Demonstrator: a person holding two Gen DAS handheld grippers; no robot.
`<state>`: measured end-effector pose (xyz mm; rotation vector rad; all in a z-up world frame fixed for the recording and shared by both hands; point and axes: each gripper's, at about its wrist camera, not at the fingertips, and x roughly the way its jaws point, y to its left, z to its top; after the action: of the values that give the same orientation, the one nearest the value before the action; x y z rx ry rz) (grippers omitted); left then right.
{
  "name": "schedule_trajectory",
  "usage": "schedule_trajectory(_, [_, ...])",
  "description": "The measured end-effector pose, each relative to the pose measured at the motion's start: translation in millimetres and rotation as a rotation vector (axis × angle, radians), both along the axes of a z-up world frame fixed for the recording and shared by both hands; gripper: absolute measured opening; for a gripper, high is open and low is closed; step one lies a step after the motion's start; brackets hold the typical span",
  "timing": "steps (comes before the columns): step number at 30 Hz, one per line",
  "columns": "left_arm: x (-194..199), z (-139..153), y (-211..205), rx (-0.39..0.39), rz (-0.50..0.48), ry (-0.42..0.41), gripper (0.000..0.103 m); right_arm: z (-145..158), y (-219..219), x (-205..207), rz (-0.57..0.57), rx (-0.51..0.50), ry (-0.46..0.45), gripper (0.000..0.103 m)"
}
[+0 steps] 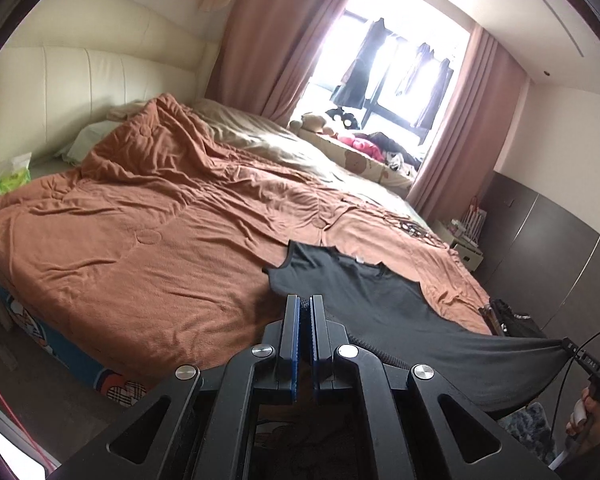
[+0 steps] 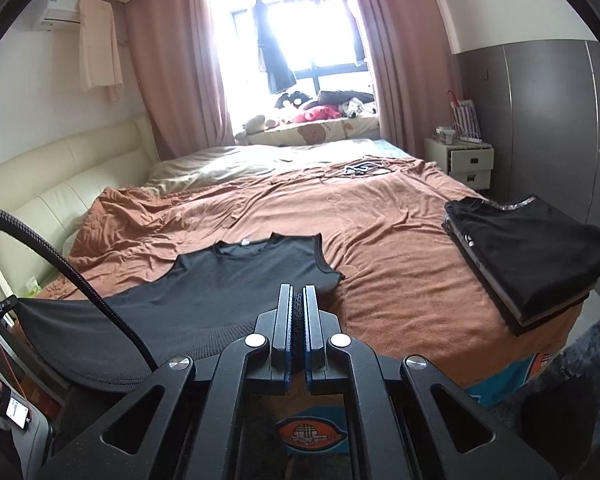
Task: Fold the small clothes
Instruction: 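Lift the hem with both grippers and carry it over toward the shoulders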
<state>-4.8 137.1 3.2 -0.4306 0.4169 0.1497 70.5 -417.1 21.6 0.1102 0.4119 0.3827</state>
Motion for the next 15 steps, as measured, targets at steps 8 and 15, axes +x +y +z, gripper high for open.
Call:
schedule_trajectory(8, [-21, 17, -7, 0.016, -0.019, -0.049, 0.004, -6, -12, -18, -0.004, 0.014, -0.024, 0.001])
schedule_trajectory(15, [-1, 29, -6, 0.031, -0.032, -0.065, 0.004, 6, -6, 0, -0.011, 0.011, -0.031, 0.001])
